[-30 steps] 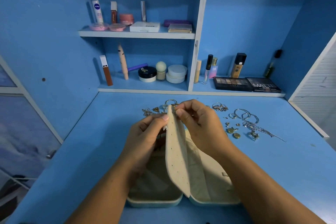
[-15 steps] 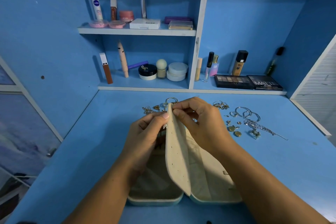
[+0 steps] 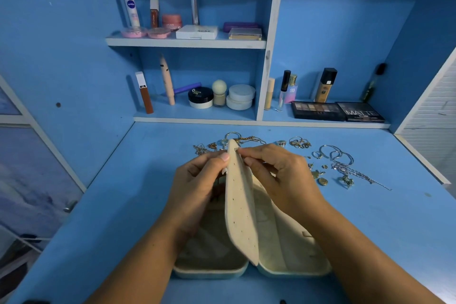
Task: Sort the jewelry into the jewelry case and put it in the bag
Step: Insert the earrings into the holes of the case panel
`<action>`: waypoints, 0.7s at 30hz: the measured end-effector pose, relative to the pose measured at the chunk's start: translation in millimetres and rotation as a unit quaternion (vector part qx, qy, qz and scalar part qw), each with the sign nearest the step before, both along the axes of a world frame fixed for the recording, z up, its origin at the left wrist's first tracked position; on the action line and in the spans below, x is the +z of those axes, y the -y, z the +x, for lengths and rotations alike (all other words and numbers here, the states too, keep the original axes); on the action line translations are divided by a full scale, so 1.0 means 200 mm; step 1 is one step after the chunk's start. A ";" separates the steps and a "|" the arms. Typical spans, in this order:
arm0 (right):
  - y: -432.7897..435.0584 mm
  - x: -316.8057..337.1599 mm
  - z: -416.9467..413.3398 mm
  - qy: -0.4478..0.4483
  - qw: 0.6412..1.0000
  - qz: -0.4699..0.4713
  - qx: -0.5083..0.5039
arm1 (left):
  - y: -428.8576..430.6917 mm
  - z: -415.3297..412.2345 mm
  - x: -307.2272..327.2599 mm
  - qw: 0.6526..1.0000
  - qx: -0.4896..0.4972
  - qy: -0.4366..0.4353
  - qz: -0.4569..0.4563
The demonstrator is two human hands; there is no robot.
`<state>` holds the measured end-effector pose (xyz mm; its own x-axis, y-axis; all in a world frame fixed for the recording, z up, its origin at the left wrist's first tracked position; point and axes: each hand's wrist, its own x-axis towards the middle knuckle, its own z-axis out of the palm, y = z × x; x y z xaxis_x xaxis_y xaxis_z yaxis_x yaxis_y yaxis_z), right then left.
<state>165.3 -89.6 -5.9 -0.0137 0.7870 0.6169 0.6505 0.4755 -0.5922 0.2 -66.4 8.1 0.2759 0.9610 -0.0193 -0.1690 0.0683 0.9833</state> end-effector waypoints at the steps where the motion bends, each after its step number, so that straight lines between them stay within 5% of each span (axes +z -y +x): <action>1: 0.00 0.00 0.00 0.003 1.000 0.007 0.001 | 0.00 0.00 0.00 1.000 -0.001 0.001 0.002; 21: 0.01 -0.03 0.00 0.020 0.999 0.042 0.007 | 0.01 0.01 0.00 1.000 0.019 0.010 0.008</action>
